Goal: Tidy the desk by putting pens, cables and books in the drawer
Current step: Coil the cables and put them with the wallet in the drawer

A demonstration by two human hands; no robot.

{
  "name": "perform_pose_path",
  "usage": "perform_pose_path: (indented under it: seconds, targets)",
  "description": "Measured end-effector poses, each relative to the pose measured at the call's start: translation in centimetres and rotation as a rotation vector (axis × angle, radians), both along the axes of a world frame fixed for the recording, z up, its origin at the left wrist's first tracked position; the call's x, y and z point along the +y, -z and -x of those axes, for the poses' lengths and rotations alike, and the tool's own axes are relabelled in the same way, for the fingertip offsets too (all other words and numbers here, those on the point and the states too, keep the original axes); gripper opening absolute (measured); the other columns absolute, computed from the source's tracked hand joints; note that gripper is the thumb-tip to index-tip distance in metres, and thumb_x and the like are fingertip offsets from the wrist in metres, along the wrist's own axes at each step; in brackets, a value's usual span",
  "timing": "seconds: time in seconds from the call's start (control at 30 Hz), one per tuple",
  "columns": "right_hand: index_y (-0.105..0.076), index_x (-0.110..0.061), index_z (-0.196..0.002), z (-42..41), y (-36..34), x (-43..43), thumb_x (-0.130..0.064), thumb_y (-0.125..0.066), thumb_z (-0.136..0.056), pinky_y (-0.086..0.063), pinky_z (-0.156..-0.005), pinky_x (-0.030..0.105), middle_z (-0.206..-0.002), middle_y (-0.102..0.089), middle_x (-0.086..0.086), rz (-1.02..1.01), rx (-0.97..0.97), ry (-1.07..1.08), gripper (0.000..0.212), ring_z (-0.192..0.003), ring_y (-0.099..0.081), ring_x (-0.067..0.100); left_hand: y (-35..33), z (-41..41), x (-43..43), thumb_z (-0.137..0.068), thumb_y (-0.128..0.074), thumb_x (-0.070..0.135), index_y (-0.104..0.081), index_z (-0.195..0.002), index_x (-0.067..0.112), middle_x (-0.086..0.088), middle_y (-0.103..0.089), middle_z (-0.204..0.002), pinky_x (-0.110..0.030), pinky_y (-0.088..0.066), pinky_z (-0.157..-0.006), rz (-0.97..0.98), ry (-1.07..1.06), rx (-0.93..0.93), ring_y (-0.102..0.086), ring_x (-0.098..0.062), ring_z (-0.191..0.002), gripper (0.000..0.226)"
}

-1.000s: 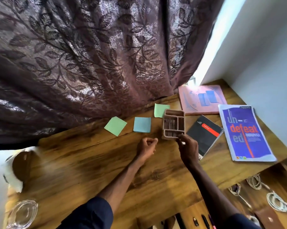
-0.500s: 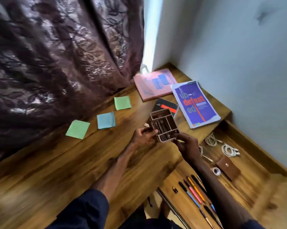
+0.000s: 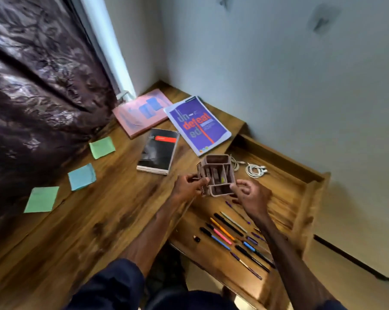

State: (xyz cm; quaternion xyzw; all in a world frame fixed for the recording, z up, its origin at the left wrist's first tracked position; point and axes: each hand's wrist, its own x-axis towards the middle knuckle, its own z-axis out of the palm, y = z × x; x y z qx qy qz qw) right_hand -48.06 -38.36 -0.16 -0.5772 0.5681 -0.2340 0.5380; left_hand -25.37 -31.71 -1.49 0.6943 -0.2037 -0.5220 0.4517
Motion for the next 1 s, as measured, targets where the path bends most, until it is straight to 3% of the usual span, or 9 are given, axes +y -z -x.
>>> perform_pose_path:
  seconds: [0.17,0.27,0.33,0.4,0.47,0.6,0.7,0.83,1.0]
  targets:
    - [-0.074,-0.004,-0.098,7.3,0.3,-1.0,-0.006,-0.073,-0.087,-0.063,-0.071,0.048,-0.081,-0.077,0.014,-0.202,-0.031,0.120,0.011,-0.073,-0.076,0.031,-0.7,8.6,-2.2,-0.068,-0.091,0.047,-0.077,-0.107,0.011,-0.004,-0.079,-0.095,-0.043,-0.065,-0.074,-0.003,0.079,-0.186,-0.076,-0.016,-0.083,0.054]
    - [-0.075,-0.001,-0.097,12.2,1.4,-2.0,0.002,-0.071,-0.085,-0.062,-0.075,0.051,-0.082,-0.077,0.018,-0.294,-0.047,0.209,0.013,-0.074,-0.076,0.034,-0.9,13.4,-3.8,-0.072,-0.080,0.064,-0.080,-0.097,0.023,0.011,-0.077,-0.085,-0.026,-0.061,-0.077,-0.008,0.179,-0.389,-0.073,-0.003,-0.080,0.048]
    - [-0.072,0.003,-0.106,15.2,2.2,-2.9,0.004,-0.071,-0.085,-0.064,-0.071,0.044,-0.089,-0.076,0.020,-0.332,-0.046,0.300,0.021,-0.075,-0.076,0.033,-1.1,16.3,-4.7,-0.082,-0.077,0.054,-0.078,-0.102,0.021,0.011,-0.076,-0.090,-0.024,-0.059,-0.077,0.000,0.209,-0.425,-0.071,-0.001,-0.082,0.039]
    - [-0.070,0.003,-0.111,17.2,2.8,-3.5,0.003,-0.072,-0.085,-0.063,-0.061,0.033,-0.094,-0.075,0.019,-0.318,-0.016,0.373,0.026,-0.072,-0.076,0.029,-0.7,18.0,-5.6,-0.088,-0.075,0.043,-0.077,-0.104,0.017,0.005,-0.077,-0.091,-0.029,-0.061,-0.079,-0.027,0.223,-0.411,-0.071,-0.004,-0.081,0.030]
    - [-0.071,0.002,-0.110,18.5,3.2,-4.3,0.001,-0.073,-0.084,-0.062,-0.057,0.032,-0.092,-0.075,0.015,-0.280,0.062,0.467,0.026,-0.067,-0.075,0.026,0.4,19.2,-6.4,-0.088,-0.075,0.037,-0.078,-0.102,0.018,0.004,-0.077,-0.091,-0.039,-0.062,-0.082,-0.077,0.247,-0.389,-0.073,-0.009,-0.084,0.024]
    - [-0.074,-0.003,-0.078,19.5,4.0,-7.1,-0.004,-0.073,-0.079,-0.063,-0.059,0.046,-0.063,-0.069,0.004,-0.141,0.350,0.514,0.002,-0.055,-0.071,0.025,2.3,20.5,-8.4,-0.087,-0.072,0.028,-0.079,-0.093,0.020,0.002,-0.078,-0.090,-0.043,-0.063,-0.084,-0.156,0.371,-0.360,-0.075,-0.014,-0.086,0.013]
    - [-0.068,-0.010,-0.061,19.3,5.0,-9.6,-0.010,-0.074,-0.079,-0.060,-0.049,0.040,-0.060,-0.070,0.004,-0.084,0.535,0.515,0.019,-0.052,-0.069,0.019,2.5,21.1,-10.4,-0.089,-0.070,0.022,-0.078,-0.092,0.020,-0.004,-0.078,-0.094,-0.045,-0.062,-0.085,-0.159,0.442,-0.346,-0.075,-0.019,-0.090,0.009]
    - [-0.072,-0.010,-0.081,18.3,5.8,-11.7,-0.015,-0.077,-0.085,-0.041,-0.045,0.019,-0.076,-0.071,0.004,-0.098,0.588,0.521,0.009,-0.062,-0.067,0.018,3.3,20.8,-12.8,-0.092,-0.065,0.019,-0.077,-0.092,0.018,-0.005,-0.077,-0.092,-0.042,-0.061,-0.086,-0.164,0.531,-0.348,-0.074,-0.025,-0.092,0.011]
    - [-0.069,-0.006,-0.102,16.9,7.2,-12.3,-0.012,-0.074,-0.088,-0.053,-0.055,0.028,-0.093,-0.072,0.008,-0.124,0.667,0.511,0.015,-0.078,-0.069,0.021,5.3,19.5,-14.0,-0.093,-0.066,0.026,-0.077,-0.098,0.015,-0.005,-0.077,-0.093,-0.043,-0.062,-0.086,-0.172,0.577,-0.365,-0.074,-0.022,-0.090,0.016]
